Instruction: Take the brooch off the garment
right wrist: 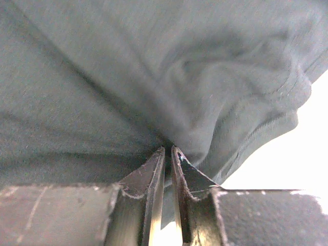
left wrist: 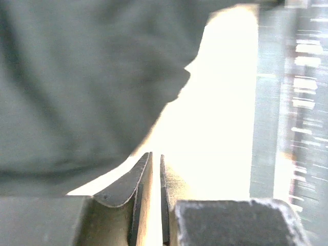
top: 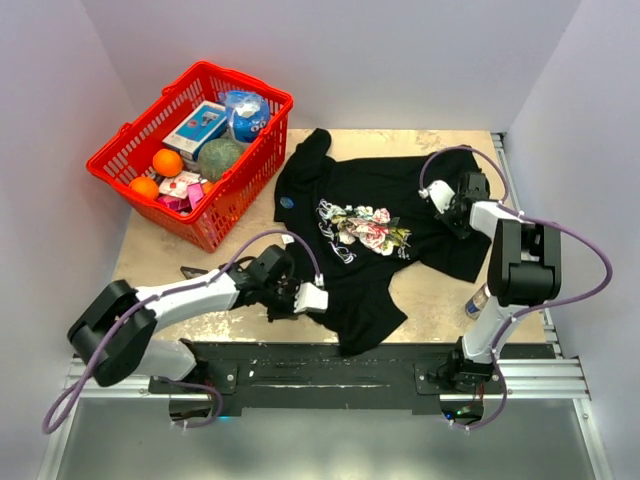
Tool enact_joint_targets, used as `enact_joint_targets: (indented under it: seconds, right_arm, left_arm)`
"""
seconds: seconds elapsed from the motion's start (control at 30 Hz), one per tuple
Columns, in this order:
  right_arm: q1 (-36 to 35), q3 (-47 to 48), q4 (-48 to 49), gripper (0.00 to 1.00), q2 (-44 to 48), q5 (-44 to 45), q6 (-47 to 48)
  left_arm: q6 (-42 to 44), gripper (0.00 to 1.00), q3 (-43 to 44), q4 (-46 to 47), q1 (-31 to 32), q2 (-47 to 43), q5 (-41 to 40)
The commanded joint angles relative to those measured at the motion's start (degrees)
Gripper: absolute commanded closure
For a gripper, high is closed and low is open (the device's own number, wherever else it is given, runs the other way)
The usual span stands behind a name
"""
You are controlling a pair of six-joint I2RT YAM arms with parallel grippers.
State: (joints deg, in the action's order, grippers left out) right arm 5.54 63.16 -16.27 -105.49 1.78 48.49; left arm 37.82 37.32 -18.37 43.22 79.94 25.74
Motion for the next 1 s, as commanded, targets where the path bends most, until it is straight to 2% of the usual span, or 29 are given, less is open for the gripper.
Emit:
enact_joint_targets:
  seconds: [0.0, 0.07, 0.17, 0.2, 0.27, 0.3, 0.37, 0.4, 0.43, 0.53, 0.6, 0.7, 0.83, 0.97]
  right_arm:
    - [1.1, -4.8, -5.3, 0.83, 0.8, 6.0, 2.1]
    - [1.1, -3.4, -6.0, 0.83, 4.1, 4.3, 2.3]
    - [0.9, 1.6, -10.3, 0.79, 9.2, -4.0, 1.3]
    - [0.5, 2.8, -11.1, 0.75, 10.2, -5.8, 0.8]
    - [-1.6, 6.1, -13.8, 0.67, 12.5, -11.5, -0.6]
    - [-2.6, 7.0, -14.3, 0.64, 13.0, -13.0, -1.0]
    - [-7.5, 9.2, -14.3, 0.57, 13.9, -15.1, -3.2]
    - [-9.3, 9.8, -14.0, 0.55, 14.3, -15.7, -5.3]
    - [-12.6, 10.6, -13.3, 0.53, 14.4, -16.4, -6.8]
    - [-17.2, 15.0, -8.2, 0.49, 11.9, -19.3, -17.4]
    - [-18.5, 20.1, -5.1, 0.47, 6.7, -23.3, -26.8]
    - [-22.4, 26.0, -1.5, 0.48, 1.3, -26.7, -32.7]
    - [-28.2, 30.8, -0.3, 0.51, -8.0, -25.3, -30.3]
    - [-30.3, 28.7, -1.9, 0.56, -12.1, -25.3, -26.3]
  left_arm:
    - [-2.1, 0.85, -0.1, -4.7, 1.9, -5.8, 5.0]
    - [-1.9, 0.83, 3.0, -5.2, 1.4, -7.4, 3.4]
    - [-4.7, 0.73, 8.1, -3.7, -1.5, -9.3, 0.2]
    - [-8.3, 0.66, 9.2, -2.8, -2.2, -9.6, -1.5]
    - [-11.4, 0.59, 12.0, 0.4, -3.8, -10.2, -6.6]
    - [-15.5, 0.53, 12.4, 4.4, -3.9, -10.3, -9.6]
    - [-19.6, 0.46, 13.6, 8.1, -4.9, -9.8, -19.7]
    - [-25.3, 0.25, 14.0, 11.7, -5.2, -9.5, -24.5]
    - [-27.9, 0.23, 14.9, 12.9, -7.0, -9.0, -32.4]
    - [-35.0, 0.24, 18.6, 12.5, -11.7, -5.0, -37.3]
    - [-37.4, 0.24, 19.8, 12.2, -14.6, -1.8, -38.2]
    - [-38.4, 0.26, 21.8, 11.4, -16.8, 1.7, -37.6]
    - [-38.1, 0.3, 21.7, 10.9, -19.4, 2.2, -34.0]
    - [-35.2, 0.32, 20.3, 10.4, -20.1, 1.2, -28.6]
